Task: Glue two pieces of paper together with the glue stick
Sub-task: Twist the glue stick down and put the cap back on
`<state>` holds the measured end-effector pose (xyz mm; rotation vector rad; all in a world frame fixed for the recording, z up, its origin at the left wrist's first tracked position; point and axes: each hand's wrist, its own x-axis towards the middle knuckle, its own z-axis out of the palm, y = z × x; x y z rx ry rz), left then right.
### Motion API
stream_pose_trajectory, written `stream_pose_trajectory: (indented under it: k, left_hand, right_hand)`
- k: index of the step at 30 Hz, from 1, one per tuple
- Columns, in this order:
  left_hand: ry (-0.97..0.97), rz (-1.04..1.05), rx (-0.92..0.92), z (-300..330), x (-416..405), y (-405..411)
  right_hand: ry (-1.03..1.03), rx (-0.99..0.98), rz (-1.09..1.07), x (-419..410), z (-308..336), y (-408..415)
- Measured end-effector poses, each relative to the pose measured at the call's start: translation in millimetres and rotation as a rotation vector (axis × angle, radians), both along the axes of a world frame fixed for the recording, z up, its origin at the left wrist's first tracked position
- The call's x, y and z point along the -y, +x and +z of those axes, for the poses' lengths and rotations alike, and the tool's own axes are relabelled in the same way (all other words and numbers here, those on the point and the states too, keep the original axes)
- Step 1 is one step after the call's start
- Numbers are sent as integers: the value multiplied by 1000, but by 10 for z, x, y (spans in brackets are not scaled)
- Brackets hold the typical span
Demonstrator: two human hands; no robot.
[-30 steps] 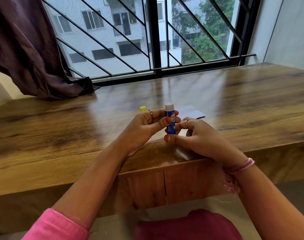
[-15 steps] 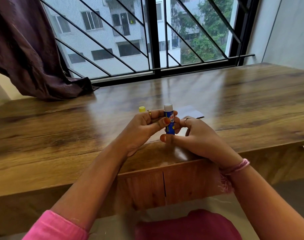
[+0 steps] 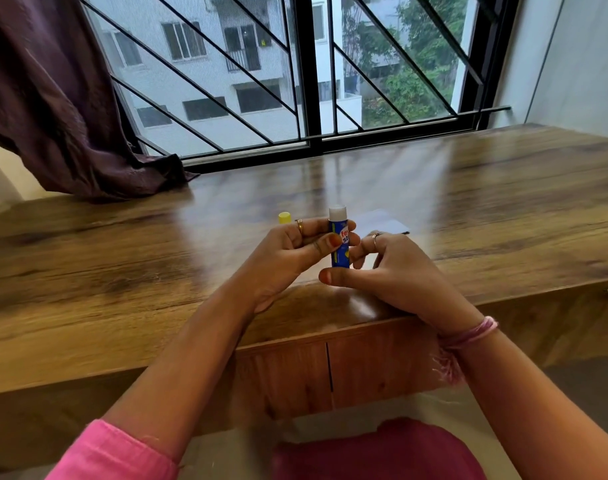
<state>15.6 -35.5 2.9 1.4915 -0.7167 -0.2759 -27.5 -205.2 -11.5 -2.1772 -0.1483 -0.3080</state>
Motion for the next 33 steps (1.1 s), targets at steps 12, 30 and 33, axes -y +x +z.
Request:
stream_pose_trajectory:
  k: [12,30,33]
  left_hand:
    - [2,-9,9,11,16,-24]
    - [11,-27,-13,0,6,-4]
    - [6,-33,-14,2,-1,-5]
  right_hand:
    - [24,-19,-21,-3,18,0]
    - [-28,19,-37,2,-2,28]
    - [-44,20,-19,-12,5,16]
